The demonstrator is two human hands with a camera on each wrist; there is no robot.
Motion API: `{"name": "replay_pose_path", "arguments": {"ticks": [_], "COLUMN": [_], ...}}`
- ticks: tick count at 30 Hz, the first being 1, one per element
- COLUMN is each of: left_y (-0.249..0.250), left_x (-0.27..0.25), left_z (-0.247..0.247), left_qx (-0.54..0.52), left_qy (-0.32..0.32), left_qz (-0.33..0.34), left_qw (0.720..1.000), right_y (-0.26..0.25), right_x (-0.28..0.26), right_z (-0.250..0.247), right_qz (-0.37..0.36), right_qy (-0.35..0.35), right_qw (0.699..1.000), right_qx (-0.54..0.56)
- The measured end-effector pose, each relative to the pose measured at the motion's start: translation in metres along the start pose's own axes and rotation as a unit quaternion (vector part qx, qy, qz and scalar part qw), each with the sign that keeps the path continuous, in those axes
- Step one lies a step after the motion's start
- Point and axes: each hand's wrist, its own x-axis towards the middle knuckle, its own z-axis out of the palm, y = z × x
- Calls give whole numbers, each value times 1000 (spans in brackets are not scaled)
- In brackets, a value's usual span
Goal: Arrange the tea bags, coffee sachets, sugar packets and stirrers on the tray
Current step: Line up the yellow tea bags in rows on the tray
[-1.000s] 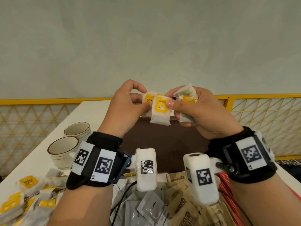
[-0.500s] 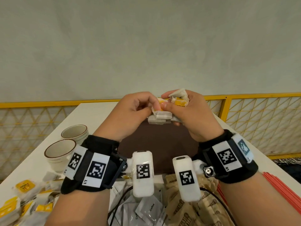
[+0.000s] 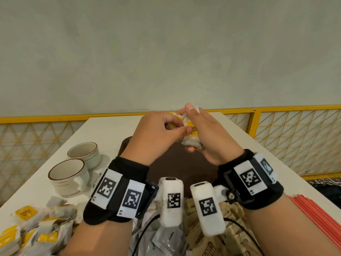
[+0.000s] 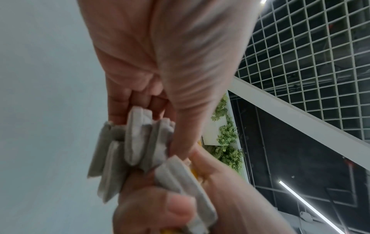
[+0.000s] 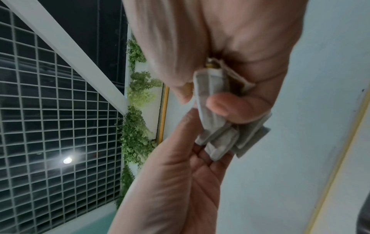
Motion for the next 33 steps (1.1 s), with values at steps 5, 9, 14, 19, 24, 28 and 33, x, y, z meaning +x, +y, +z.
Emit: {"name": "replay_pose_path", "arguments": {"ticks": [5,9,14,19,24,28,33], "left_y": [-4,-1,-2,-7,-5,-3,-8], "left_x": [2,1,1,2,1,0,3], "left_z": [-1,2,3,-7,-13,-12,-13], "left_qx": [9,-9,-17,-99,-118,-115,-123], "left_qy": [16,11,17,31,47,48,52], "left_qz": [-1,-4,-18,-52,-54,-40,-53], "left_qw": [1000,1000,1000,993,990,991,990], "right_y": [-2,1,3,-1,-4,-3,-4], "right_x": [1,3,4,8,8,6,7], "right_z": [-3,-2,-3,-13,-18,-21,-26], "right_qz": [19,-7,-1,47,18,-9,-16], "right_qy": [-8,-1,-8,-13,-21,-32,-5], "right_qw": [999,1000,999,994,993,998,998], "right_qx": [32,14,35,102,112,59,60]}}
